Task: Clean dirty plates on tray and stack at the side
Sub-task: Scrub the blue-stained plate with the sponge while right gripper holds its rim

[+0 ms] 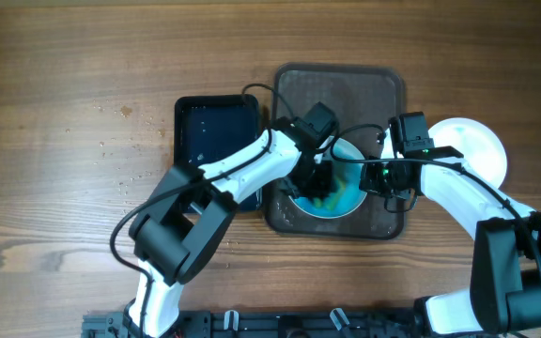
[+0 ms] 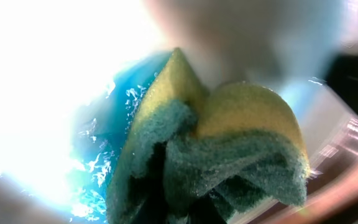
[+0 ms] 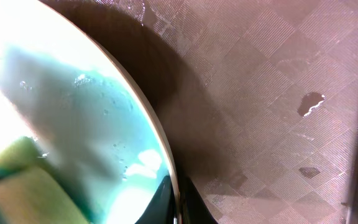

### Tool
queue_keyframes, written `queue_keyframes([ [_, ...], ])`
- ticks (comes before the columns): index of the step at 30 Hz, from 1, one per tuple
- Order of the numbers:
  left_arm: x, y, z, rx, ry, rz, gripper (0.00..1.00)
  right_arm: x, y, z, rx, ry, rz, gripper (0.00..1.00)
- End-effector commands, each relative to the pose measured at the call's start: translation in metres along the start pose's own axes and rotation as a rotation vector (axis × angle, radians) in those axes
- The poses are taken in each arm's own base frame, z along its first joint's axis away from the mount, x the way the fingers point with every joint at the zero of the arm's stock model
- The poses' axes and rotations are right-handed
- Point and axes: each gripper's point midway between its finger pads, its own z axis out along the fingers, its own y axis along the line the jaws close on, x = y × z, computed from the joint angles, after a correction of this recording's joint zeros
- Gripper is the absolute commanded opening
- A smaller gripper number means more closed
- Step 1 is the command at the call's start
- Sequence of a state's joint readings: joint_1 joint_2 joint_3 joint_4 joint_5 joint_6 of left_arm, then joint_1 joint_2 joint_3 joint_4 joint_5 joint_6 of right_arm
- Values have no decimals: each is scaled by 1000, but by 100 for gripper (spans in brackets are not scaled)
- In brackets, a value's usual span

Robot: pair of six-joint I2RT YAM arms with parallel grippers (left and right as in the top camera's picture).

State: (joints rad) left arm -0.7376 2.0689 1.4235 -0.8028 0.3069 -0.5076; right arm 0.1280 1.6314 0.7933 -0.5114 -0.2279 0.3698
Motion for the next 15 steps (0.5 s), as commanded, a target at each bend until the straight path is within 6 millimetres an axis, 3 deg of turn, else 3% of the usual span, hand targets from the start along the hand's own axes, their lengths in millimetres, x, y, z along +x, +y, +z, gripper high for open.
queue_keyframes([
  [1,-33,111,-23,-537,-240,-101,4,7,-22,9,100,17,19,4],
  [4,-44,124,-39,-637,-318,-95,4,7,-22,9,100,18,19,4],
  [7,-51,110,-33,-570,-341,-90,4,9,-23,9,104,28,20,4],
  [10,-52,69,-13,-352,-298,-63,4,11,-23,9,107,34,13,4],
  [12,-44,16,2,-63,-203,-35,4,11,-23,9,107,34,12,4],
  [15,-37,-38,5,195,-148,37,4,11,-23,9,107,34,12,4],
])
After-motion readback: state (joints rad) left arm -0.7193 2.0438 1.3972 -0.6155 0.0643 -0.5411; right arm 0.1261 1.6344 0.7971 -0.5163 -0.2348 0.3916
